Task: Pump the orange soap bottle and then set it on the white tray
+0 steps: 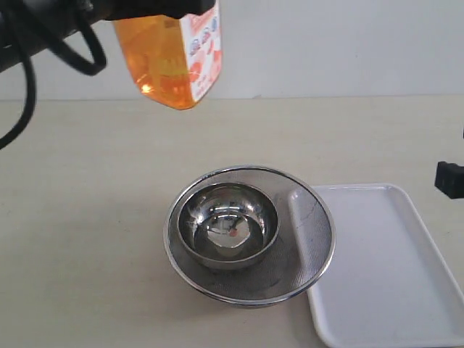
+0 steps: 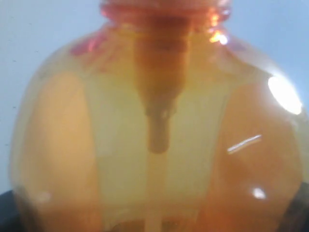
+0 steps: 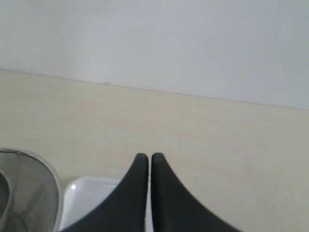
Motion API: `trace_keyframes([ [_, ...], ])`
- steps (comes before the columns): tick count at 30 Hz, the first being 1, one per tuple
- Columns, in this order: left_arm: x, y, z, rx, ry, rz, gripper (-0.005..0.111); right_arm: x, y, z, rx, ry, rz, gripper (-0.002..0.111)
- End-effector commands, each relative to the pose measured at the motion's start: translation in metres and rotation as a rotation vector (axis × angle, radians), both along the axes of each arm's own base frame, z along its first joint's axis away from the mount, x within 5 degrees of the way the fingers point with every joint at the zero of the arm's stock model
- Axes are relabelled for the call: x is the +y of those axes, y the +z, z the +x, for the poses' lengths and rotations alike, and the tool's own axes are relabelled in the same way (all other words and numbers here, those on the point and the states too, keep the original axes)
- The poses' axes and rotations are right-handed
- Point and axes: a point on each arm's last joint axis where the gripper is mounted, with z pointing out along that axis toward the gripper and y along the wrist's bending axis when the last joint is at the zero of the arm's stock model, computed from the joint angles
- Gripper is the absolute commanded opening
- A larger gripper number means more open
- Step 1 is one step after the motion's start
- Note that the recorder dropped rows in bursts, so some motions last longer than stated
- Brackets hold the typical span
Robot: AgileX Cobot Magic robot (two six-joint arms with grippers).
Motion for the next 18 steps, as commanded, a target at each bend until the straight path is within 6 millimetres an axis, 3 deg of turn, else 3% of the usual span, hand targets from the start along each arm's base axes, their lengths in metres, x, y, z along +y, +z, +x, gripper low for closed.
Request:
trace_keyframes([
  [1, -0.029, 0.007, 0.009, -0.010, -0.075, -0.041, 0.005, -0.014, -0.001, -0.001, 0.011, -0.141, 0.003, 0.000],
  [5, -0.076, -0.004, 0.007, -0.029, -0.201, -0.001, 0.005, -0.030, -0.001, -0.005, 0.030, -0.297, -0.012, 0.000],
  [12, -0.153, -0.038, 0.003, 0.000, -0.332, 0.038, 0.005, -0.052, 0.016, -0.032, -0.023, -0.297, 0.049, 0.000],
  [18, -0.187, -0.074, 0.013, 0.162, -0.373, -0.077, 0.005, -0.074, 0.025, -0.062, 0.021, -0.259, 0.042, 0.000],
])
